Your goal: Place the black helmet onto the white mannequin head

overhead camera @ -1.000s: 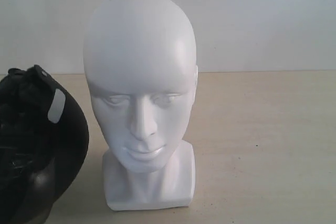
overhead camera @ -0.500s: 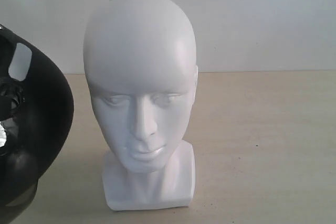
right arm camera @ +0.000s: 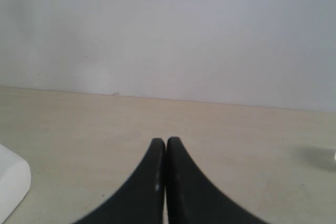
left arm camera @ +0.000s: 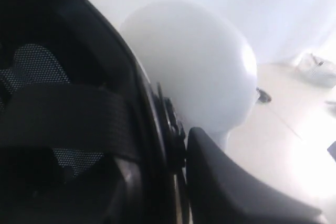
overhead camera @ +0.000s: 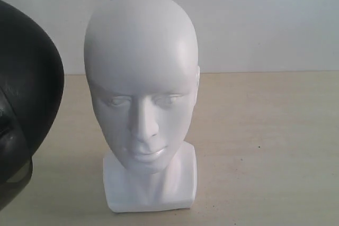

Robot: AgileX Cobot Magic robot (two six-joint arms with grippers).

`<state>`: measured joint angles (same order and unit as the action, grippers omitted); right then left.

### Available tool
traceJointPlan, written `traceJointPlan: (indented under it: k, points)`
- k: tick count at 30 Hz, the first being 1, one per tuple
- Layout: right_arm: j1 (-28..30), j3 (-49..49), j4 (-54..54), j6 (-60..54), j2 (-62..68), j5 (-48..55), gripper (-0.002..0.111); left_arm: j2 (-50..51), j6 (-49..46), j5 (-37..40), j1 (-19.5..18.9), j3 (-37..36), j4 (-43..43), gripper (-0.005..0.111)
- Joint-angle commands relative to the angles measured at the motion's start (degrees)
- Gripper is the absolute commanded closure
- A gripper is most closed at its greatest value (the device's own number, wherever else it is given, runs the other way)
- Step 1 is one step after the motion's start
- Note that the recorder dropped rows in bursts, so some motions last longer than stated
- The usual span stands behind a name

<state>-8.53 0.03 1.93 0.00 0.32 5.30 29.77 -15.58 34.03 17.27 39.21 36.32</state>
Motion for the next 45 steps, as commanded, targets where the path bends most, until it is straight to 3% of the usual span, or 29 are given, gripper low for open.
traceJointPlan:
  k: [1, 23, 30, 35, 45]
  points:
    - [-0.02, -0.03, 0.12, 0.0, -0.32, -0.32, 0.108, -2.38, -2.4, -7.89, 0.01, 2.89, 6.67, 0.102]
    - [-0.02, -0.03, 0.12, 0.0, -0.32, -0.32, 0.108, -2.72, -5.01, -13.13, 0.01, 15.54, 19.99, 0.102]
    - [-0.02, -0.03, 0.12, 0.0, -0.32, -0.32, 0.108, -2.72, -5.62, -14.85, 0.01, 15.97, 21.51, 0.102]
    - [-0.02, -0.03, 0.12, 0.0, -0.32, -0.32, 0.108, -2.61, -9.97, -17.31, 0.01, 15.97, 27.7, 0.102]
    - [-0.02, -0.03, 0.12, 0.0, -0.32, -0.32, 0.108, -2.27, -12.59, -19.29, 0.01, 15.97, 28.13, 0.102]
